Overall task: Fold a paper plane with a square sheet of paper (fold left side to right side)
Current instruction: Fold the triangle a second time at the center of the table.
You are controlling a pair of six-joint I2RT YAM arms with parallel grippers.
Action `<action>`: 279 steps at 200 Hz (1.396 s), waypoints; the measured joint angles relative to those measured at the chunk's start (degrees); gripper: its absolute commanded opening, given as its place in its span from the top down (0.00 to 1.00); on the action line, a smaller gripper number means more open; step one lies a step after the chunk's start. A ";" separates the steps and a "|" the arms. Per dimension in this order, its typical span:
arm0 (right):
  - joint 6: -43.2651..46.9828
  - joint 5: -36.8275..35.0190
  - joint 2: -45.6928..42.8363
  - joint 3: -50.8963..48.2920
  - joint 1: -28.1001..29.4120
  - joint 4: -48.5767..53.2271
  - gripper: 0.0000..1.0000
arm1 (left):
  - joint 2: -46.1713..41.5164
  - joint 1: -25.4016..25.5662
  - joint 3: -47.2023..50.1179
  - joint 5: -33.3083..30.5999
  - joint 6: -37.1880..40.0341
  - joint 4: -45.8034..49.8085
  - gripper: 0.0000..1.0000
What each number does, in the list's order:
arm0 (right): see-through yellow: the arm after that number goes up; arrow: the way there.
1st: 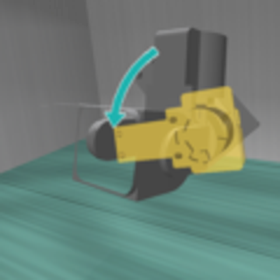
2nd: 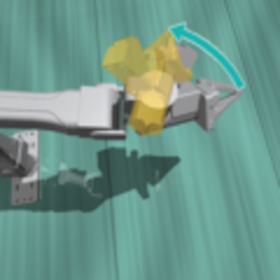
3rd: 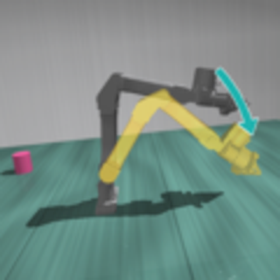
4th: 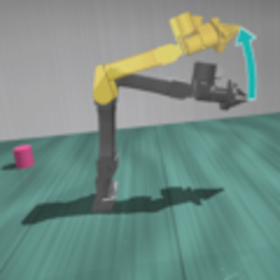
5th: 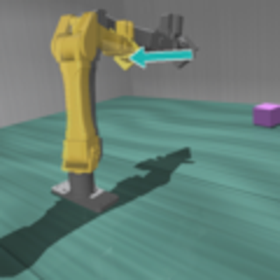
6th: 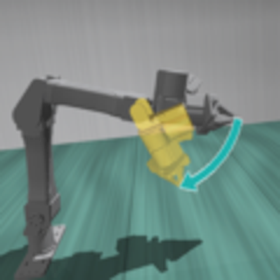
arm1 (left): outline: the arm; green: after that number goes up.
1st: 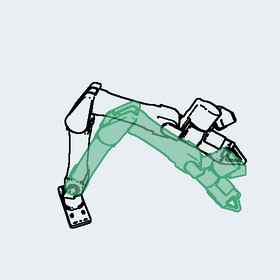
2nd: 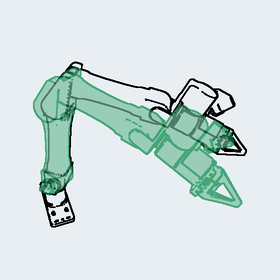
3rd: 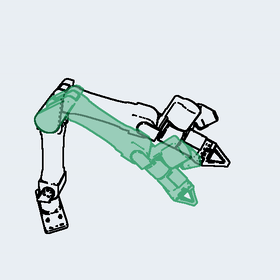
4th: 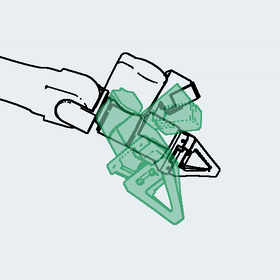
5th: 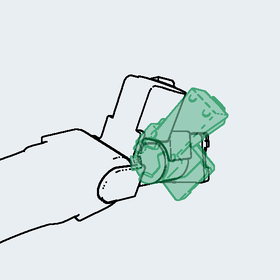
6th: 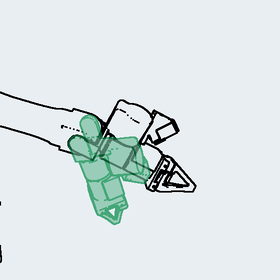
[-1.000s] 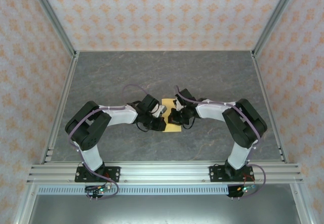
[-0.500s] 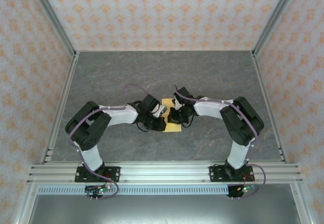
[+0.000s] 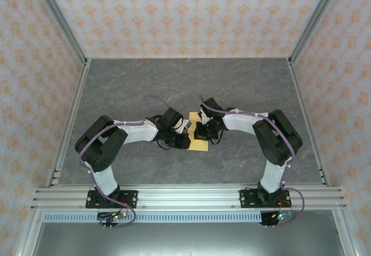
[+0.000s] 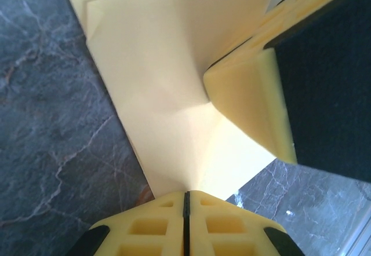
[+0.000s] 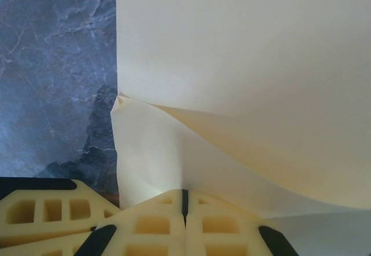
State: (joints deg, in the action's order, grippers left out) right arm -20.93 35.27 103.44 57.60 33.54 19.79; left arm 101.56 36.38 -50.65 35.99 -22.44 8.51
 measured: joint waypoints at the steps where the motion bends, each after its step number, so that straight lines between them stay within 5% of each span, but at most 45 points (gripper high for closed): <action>1: 0.04 0.00 0.00 0.00 -0.02 0.02 0.93 | 0.00 0.00 0.00 -0.02 0.00 0.00 0.92; 187: 8.00 0.74 -0.55 0.28 -10.43 4.87 0.92 | 0.35 0.00 0.00 -0.59 -0.02 -1.73 0.92; 229: 8.81 -4.48 -3.85 0.39 -13.46 8.11 0.92 | 0.35 0.00 0.00 -0.66 -0.02 -1.77 0.92; 279: 6.56 -1.55 -7.17 0.48 -10.91 6.69 0.92 | 0.28 0.00 0.00 -0.70 -0.02 -1.79 0.92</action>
State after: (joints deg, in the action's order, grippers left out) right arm -14.37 33.71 96.27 58.08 22.63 26.48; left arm 101.84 36.38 -50.65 35.29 -22.46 6.72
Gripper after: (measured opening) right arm 0.086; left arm 0.083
